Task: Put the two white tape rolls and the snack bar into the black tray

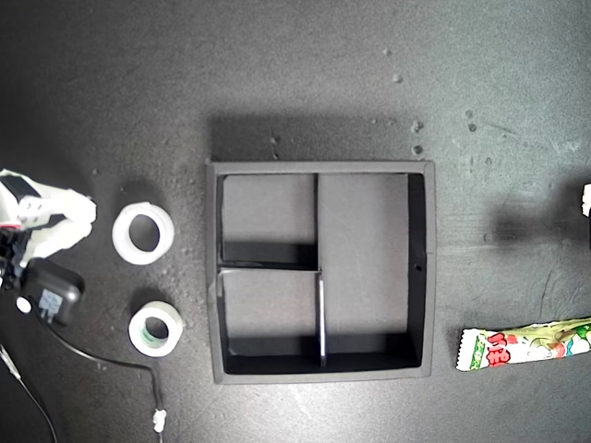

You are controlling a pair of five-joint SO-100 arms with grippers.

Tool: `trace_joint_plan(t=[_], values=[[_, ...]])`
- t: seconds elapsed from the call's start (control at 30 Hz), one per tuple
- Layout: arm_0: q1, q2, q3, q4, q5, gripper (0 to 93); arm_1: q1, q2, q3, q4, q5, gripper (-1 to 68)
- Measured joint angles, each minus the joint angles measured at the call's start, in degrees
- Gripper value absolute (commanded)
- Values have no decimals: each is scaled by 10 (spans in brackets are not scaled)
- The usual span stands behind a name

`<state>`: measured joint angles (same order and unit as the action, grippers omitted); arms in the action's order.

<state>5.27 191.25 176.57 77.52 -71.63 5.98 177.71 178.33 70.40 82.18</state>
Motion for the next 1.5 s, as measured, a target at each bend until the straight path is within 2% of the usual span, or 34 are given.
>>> trace_joint_plan(t=[0.73,0.9,0.97,1.03,1.1,1.23,1.3,1.43,1.5], values=[[0,0,0,0,0,3,0,0,0,0,0,-1],[0,0,0,0,-112,5,0,0,0,0,19,-1],[0,0,0,0,-145,1,21,0,0,0,30,-1],[3,0,0,-1,-157,0,44,0,0,-3,60,-1],[16,0,0,-13,-140,0,50,0,0,-15,79,-1],[58,0,0,-68,-178,2,46,-5,0,-89,-24,-2],[71,0,0,-123,-145,52,29,-5,0,-142,-121,-3],[91,0,-25,-194,31,121,-19,-5,0,-228,-244,-3],[93,0,-54,-230,92,157,-33,-5,0,-278,-250,-4]])
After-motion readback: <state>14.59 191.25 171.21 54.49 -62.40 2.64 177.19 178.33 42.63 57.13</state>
